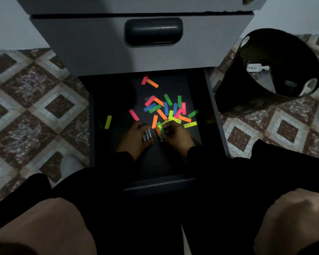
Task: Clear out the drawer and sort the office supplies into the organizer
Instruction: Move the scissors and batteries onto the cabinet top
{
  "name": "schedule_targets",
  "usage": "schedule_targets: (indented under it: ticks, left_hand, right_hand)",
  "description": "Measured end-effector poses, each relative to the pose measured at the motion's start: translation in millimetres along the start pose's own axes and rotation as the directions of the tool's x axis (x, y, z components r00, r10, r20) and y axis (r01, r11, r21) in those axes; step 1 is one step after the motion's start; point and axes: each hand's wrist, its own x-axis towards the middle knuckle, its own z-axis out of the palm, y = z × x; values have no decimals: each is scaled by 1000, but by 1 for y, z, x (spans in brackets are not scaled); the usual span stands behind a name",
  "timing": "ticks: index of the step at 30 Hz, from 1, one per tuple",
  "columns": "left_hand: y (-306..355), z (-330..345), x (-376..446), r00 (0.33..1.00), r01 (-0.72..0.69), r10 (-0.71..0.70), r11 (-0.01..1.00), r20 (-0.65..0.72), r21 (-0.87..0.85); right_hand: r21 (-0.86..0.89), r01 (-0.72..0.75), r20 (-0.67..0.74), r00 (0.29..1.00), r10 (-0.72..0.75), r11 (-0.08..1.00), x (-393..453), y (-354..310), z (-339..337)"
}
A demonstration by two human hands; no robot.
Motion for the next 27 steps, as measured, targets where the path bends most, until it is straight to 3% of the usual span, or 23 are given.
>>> schedule_targets:
  ticks: [4, 8, 12, 15, 19, 27]
  left_hand:
    - [4, -1, 1, 999, -42, 39, 997, 37, 68]
    - [-1, 0, 3, 981, -177, 154, 957, 115, 230]
    - [-7, 5, 3, 985, -167, 163, 982, 52, 86]
    - [-7, 7, 3, 977, -211, 205, 972, 59, 107]
    - [-7, 4, 3, 977, -209, 204, 972, 57, 105]
    - [-5, 3, 3, 983, -176, 167, 974, 72, 142]
  right_hand:
    - [35, 27, 95, 995, -30, 999, -6, -3, -2]
    - [33, -5, 153, 988, 0, 999, -15, -14, 0]
    - [211, -128, -13, 991, 134, 969, -31, -19, 14]
    - [229, -298, -108, 938, 328, 927, -38, -24, 18]
    - [306, -516, -75, 825, 561, 800, -40, -23, 12]
    - [498, -609, -53, 690, 722, 618, -37, -18, 3]
